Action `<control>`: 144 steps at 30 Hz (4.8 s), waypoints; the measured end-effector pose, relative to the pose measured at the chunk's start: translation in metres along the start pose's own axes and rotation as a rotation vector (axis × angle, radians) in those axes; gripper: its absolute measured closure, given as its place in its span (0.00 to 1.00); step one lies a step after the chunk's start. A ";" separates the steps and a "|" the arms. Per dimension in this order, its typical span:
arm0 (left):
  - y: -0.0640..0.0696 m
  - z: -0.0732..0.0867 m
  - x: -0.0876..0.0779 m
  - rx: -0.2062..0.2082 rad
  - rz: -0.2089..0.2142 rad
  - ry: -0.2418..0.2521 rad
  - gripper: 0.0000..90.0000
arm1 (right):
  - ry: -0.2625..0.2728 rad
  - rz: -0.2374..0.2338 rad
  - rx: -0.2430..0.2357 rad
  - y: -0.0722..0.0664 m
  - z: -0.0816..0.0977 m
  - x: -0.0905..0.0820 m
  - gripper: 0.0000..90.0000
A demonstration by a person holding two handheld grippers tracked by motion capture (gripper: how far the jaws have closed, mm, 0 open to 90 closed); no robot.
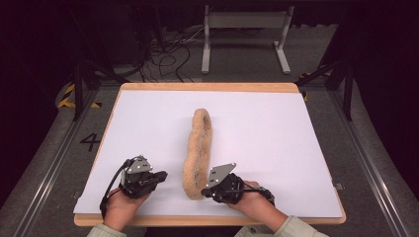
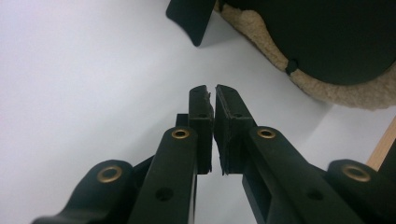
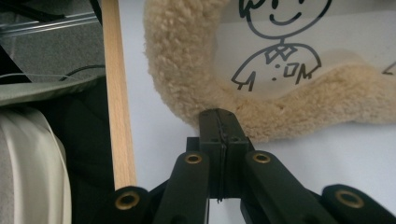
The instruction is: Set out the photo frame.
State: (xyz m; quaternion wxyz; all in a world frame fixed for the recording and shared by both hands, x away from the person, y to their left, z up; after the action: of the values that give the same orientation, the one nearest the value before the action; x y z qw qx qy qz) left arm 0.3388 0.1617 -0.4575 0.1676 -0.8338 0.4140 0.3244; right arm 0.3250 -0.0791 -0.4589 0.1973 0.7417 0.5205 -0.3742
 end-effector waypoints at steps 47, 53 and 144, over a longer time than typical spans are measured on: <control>0.032 0.000 -0.014 -0.091 0.064 0.067 0.44 | 0.074 -0.020 0.010 -0.015 -0.042 0.044 0.94; 0.033 -0.001 -0.007 -0.105 0.062 0.060 0.48 | 0.113 0.016 0.068 0.008 -0.036 0.020 0.93; -0.034 -0.056 0.002 -0.028 -0.023 0.148 0.74 | 0.339 0.392 0.440 0.160 0.007 -0.107 0.78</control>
State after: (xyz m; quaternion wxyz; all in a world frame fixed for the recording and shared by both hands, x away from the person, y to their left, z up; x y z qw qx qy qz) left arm 0.3899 0.1499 -0.4176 0.1288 -0.8625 0.4110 0.2656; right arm 0.4506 -0.2111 -0.3975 0.0112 0.9042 0.3000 -0.3037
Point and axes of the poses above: each handheld gripper's, and its own axes: x roughly forward along the jaws, z roughly out of its underside, y roughly to its right, the point moved 4 cm from there along x, roughly forward along the jaws, and after that the axes turned 10 degrees about x, right-handed, at the moved point
